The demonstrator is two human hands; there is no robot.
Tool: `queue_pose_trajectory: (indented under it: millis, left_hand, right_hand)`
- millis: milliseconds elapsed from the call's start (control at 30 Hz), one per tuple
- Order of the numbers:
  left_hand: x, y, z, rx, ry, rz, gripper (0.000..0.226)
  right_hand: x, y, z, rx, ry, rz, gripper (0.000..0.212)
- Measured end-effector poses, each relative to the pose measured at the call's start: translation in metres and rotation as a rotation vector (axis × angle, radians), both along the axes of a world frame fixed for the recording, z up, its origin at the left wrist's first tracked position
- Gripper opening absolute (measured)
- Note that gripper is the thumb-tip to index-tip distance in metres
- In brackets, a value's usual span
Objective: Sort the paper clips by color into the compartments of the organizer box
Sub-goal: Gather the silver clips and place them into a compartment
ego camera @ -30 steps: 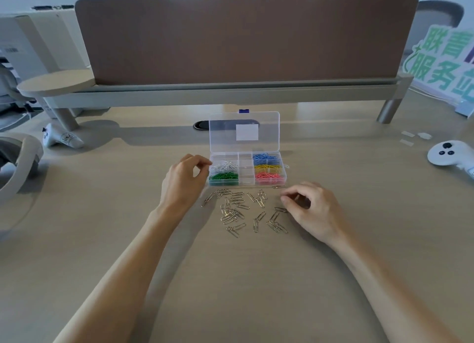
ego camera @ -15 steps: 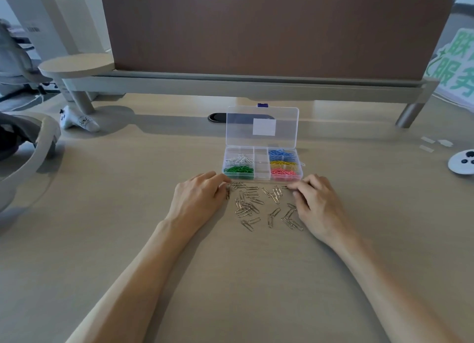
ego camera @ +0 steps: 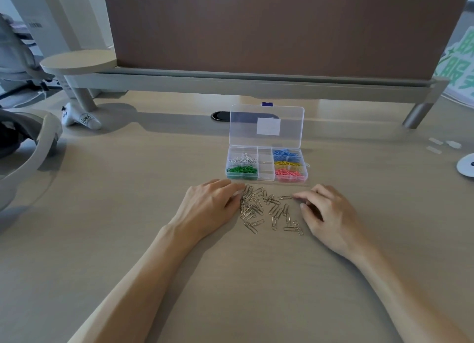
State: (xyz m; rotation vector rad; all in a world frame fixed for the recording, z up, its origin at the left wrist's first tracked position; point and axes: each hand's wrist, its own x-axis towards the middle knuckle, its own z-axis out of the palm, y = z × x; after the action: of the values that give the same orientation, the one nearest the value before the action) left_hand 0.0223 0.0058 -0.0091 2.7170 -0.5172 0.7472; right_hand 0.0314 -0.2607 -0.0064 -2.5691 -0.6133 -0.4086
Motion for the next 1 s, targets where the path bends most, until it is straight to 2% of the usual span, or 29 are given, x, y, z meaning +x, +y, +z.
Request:
queue_pose_trajectory:
  millis: [167, 233, 333, 433, 467, 533, 700, 833, 900, 1000]
  left_hand:
    - [0.000, -0.008, 0.001, 0.032, 0.022, -0.070, 0.026]
    - [-0.002, -0.005, 0.004, 0.030, 0.044, -0.070, 0.025]
    - [-0.005, 0.010, 0.012, 0.018, 0.106, -0.004, 0.028]
    - [-0.006, 0.020, 0.023, -0.014, 0.396, -0.009, 0.061]
    - [-0.008, 0.021, 0.027, -0.004, 0.482, -0.016, 0.073]
    - [-0.009, 0.019, 0.031, 0.050, 0.552, -0.035, 0.088]
    - [-0.010, 0.005, 0.025, 0.032, 0.443, -0.044, 0.067]
    - [-0.013, -0.001, 0.024, -0.016, 0.458, -0.037, 0.063]
    - [-0.014, -0.001, 0.026, -0.032, 0.502, -0.036, 0.066]
    - [-0.013, 0.001, 0.027, -0.060, 0.536, -0.026, 0.063]
  right_hand:
    - [0.005, 0.028, -0.002, -0.015, -0.079, 0.099, 0.012]
    - [0.006, 0.026, 0.001, 0.058, -0.006, 0.111, 0.014]
    - [0.002, 0.008, 0.010, 0.157, 0.204, 0.146, 0.018]
    - [-0.001, -0.009, 0.019, 0.173, 0.443, 0.209, 0.044]
    - [0.000, -0.010, 0.019, 0.146, 0.451, 0.212, 0.054]
    - [0.004, -0.004, 0.014, 0.123, 0.376, 0.189, 0.059]
    - [0.013, 0.026, 0.004, 0.223, 0.267, 0.137, 0.052]
    - [0.013, 0.025, 0.006, 0.275, 0.293, 0.154, 0.053]
    - [0.012, 0.021, 0.008, 0.248, 0.367, 0.190, 0.072]
    - [0.013, 0.024, 0.012, -0.018, 0.346, 0.198, 0.103]
